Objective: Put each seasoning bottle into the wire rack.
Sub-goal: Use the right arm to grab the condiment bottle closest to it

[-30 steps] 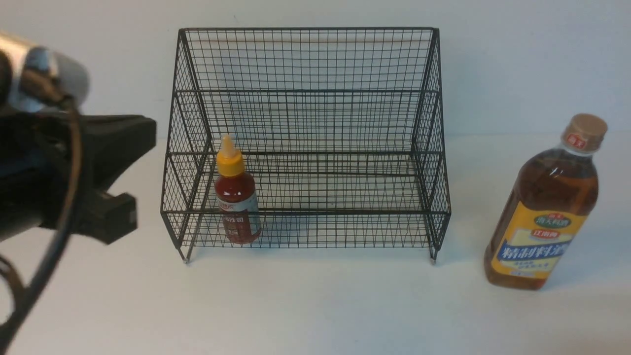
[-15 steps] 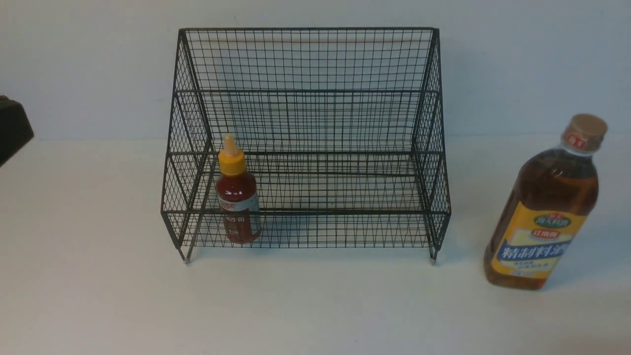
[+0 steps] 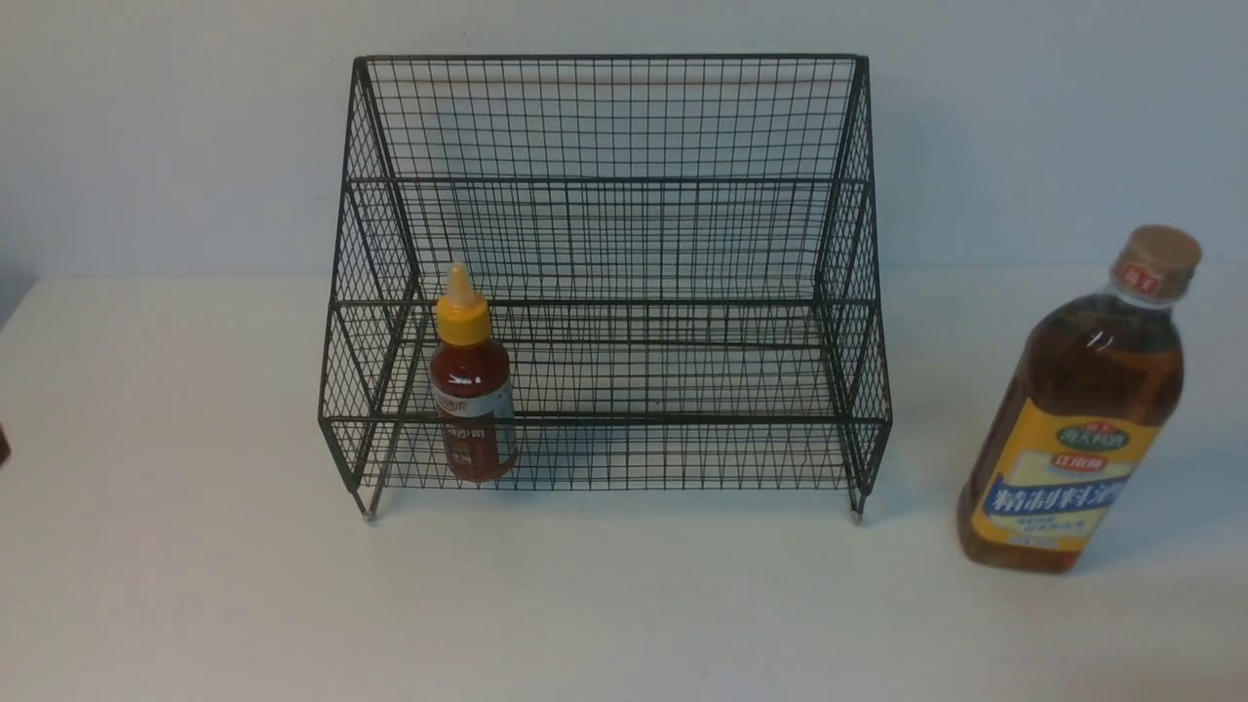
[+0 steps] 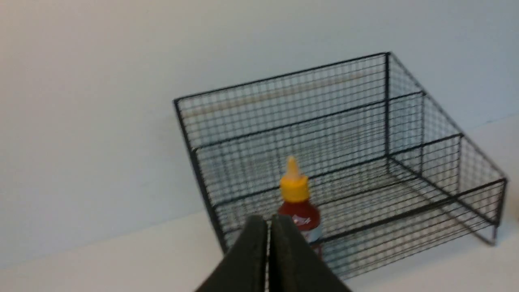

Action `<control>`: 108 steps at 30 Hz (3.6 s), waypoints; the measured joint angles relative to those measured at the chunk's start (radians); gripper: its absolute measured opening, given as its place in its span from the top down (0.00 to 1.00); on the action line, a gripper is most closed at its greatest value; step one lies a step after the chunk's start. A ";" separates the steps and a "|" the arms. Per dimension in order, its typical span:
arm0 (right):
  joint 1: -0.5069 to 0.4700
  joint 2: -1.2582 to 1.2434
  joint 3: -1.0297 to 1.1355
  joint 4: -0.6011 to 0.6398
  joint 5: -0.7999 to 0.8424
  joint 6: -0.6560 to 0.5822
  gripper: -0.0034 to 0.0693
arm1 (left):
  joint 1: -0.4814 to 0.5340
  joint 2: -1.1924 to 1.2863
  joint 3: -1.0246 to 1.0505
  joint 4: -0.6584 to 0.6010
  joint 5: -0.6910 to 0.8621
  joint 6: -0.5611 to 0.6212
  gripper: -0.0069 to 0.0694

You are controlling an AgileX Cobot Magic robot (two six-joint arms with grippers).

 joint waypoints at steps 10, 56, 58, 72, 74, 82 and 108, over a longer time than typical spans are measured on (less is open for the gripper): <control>0.000 0.000 0.000 0.000 0.001 0.000 0.97 | 0.179 -0.218 0.454 0.055 -0.017 -0.058 0.92; 0.000 0.000 0.007 0.164 -0.427 0.188 0.97 | 0.180 -0.218 0.474 0.055 -0.016 -0.065 0.92; 0.000 0.000 0.007 0.186 -0.451 0.196 0.97 | 0.180 -0.218 0.474 0.055 -0.016 -0.065 0.92; 0.000 0.015 -0.040 0.172 -0.503 0.254 0.97 | 0.180 -0.218 0.474 0.055 -0.016 -0.065 0.92; 0.000 0.104 -0.130 0.109 -0.503 0.265 0.97 | 0.180 -0.218 0.474 0.055 -0.016 -0.065 0.92; 0.051 0.579 -0.324 -0.097 -0.535 0.281 0.93 | 0.180 -0.218 0.474 0.055 -0.016 -0.065 0.92; 0.161 1.254 -0.536 0.021 -0.845 0.096 0.20 | 0.180 -0.218 0.474 0.055 -0.016 -0.065 0.92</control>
